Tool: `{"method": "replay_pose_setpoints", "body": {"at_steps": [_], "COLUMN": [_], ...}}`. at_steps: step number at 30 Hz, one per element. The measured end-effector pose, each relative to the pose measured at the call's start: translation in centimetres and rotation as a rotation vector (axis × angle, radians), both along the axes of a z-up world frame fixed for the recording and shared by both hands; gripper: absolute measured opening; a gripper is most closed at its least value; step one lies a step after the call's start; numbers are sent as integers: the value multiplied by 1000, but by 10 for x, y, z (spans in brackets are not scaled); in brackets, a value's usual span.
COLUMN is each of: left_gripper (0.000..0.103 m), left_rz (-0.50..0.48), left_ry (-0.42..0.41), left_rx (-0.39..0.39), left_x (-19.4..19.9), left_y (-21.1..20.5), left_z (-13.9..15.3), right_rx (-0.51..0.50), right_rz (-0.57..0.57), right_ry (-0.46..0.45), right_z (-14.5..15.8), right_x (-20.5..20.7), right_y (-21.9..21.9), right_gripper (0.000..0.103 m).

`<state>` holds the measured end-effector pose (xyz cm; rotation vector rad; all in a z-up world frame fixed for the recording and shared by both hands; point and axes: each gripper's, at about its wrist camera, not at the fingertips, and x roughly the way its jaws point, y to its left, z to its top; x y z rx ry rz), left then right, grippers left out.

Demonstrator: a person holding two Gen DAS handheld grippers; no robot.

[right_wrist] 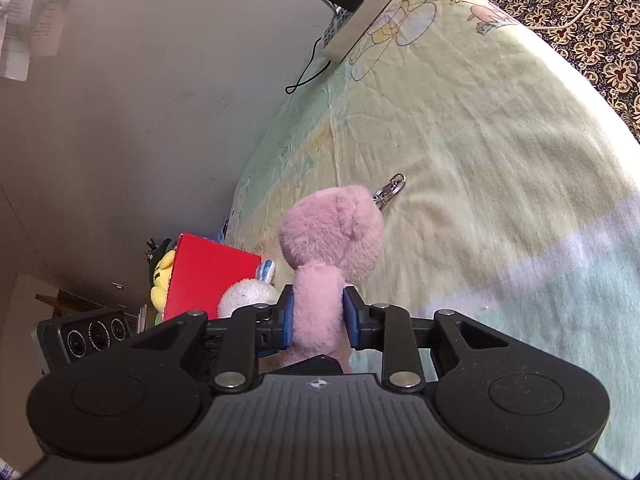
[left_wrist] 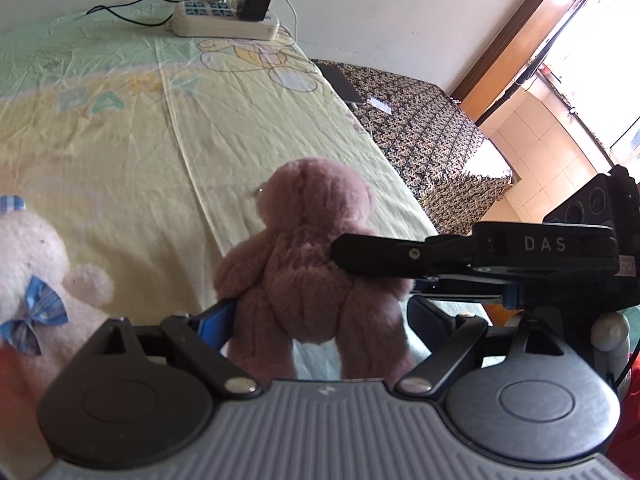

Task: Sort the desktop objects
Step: 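Lift the mauve teddy bear and carry it over the red box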

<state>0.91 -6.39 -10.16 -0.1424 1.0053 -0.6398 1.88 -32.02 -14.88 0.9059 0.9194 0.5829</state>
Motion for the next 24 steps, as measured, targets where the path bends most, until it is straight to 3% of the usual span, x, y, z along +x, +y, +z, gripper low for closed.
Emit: {"method": "replay_pose_setpoints", "body": {"at_steps": [7,14,24], "left_gripper": [89,89,89], "left_rz": [30,30,56], "left_ry": [-34,-149,-324], "left_rx": [-45,-75,-116], "left_x": [-20,-35,-59], "left_y": [29,74,170], "left_z": [28,68,128], "right_rx": [-9,-13,-8], "right_rz": [29,32,23], "right_ry": [-36,-135,-305], "right_z": [23,62,117], "right_x": [-14,-29,-44], "right_y": [21,59,147], "right_gripper": [27,27,27]}}
